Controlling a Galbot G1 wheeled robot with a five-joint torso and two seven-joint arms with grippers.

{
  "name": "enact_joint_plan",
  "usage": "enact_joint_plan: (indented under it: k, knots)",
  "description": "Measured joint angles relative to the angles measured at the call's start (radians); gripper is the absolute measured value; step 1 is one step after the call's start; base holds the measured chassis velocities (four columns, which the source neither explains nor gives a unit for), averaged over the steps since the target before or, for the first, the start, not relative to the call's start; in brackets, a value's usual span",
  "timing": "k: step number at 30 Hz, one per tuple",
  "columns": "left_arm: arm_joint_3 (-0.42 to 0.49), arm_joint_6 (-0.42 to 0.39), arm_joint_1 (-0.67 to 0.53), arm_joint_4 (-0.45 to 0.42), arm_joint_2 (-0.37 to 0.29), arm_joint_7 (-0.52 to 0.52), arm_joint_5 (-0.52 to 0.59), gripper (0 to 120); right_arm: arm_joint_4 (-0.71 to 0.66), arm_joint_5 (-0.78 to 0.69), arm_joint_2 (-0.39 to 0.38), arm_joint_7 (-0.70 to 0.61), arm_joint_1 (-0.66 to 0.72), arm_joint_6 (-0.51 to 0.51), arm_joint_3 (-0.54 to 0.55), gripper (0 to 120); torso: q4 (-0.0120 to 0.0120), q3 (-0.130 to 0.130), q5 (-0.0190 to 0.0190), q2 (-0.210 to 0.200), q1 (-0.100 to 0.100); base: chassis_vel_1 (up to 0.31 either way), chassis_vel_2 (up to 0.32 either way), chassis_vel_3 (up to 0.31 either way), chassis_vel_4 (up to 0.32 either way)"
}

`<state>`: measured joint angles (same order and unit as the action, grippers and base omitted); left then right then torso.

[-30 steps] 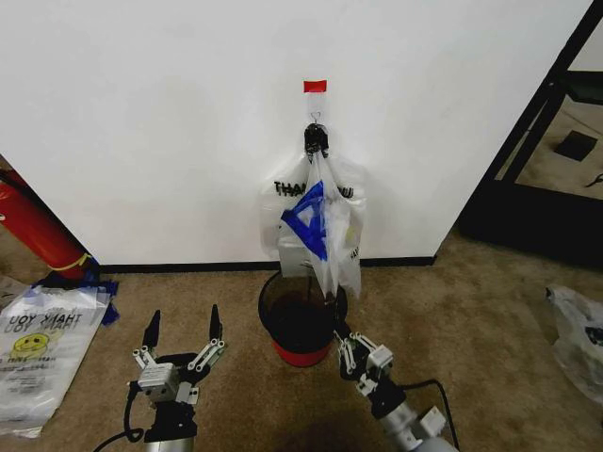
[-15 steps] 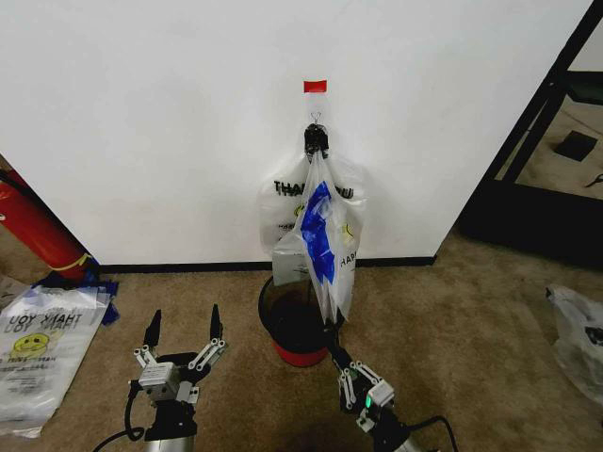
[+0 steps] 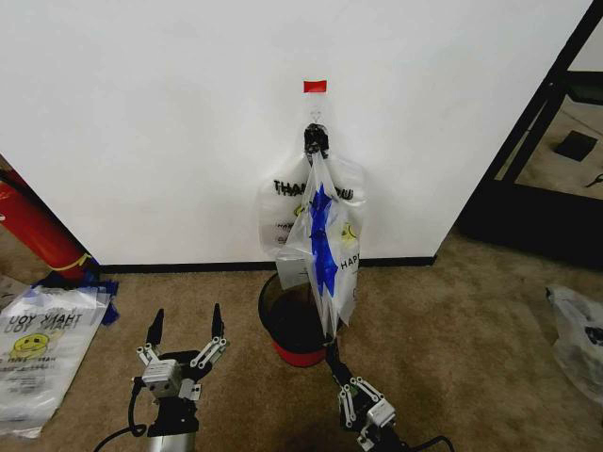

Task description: Pick up the garbage bag from the wall and place it over the trash bin.

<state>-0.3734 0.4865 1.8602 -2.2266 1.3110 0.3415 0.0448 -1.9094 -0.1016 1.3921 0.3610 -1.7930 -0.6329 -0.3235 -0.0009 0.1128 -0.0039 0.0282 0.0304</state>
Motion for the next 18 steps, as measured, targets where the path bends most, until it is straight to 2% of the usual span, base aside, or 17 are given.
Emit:
enact_joint_plan:
  k: [4,8,10,12,14,16,18]
  knots:
    - [0.003,-0.004,-0.005,0.001,-0.002,0.000,0.000,100,-0.033,0.001,-0.002,-0.066,0.032,0.026,0.006,0,0.0000,0.000,0.0001,0.000,0.000,0.000,0.000,0.000,0.000]
    - [0.022,-0.024,-0.014,-0.010,-0.014,-0.001,0.000,100,-0.082,-0.023,-0.009,-0.128,0.093,0.090,0.013,0,0.0002,0.000,0.0000,0.000,0.000,0.000,0.000,0.000,0.000]
    - [0.041,-0.047,-0.023,-0.024,-0.031,-0.001,0.002,100,-0.110,-0.056,-0.016,-0.172,0.141,0.155,0.015,0,0.0003,0.000,0.0000,0.000,0.000,0.000,0.000,0.000,0.000]
    - [0.068,-0.089,-0.040,-0.055,-0.061,0.000,0.017,100,-0.133,-0.091,-0.026,-0.221,0.194,0.229,0.015,0,0.0002,0.000,0.0000,0.000,0.000,0.000,0.000,0.000,0.000]
    - [0.088,-0.132,-0.054,-0.086,-0.086,0.001,0.042,100,-0.137,-0.102,-0.033,-0.247,0.222,0.264,0.012,0,0.0003,0.000,0.0001,0.000,0.000,0.000,0.000,0.000,0.000]
    - [0.125,-0.218,-0.099,-0.138,-0.143,0.002,0.095,100,-0.138,-0.106,-0.041,-0.279,0.249,0.303,0.011,0,0.0000,0.000,0.0001,0.000,0.000,0.000,0.000,0.000,0.000]
    - [0.133,-0.240,-0.116,-0.150,-0.159,0.003,0.109,100,-0.138,-0.106,-0.042,-0.283,0.252,0.309,0.012,0,0.0001,0.000,0.0000,0.000,0.000,0.000,0.000,0.000,0.000]
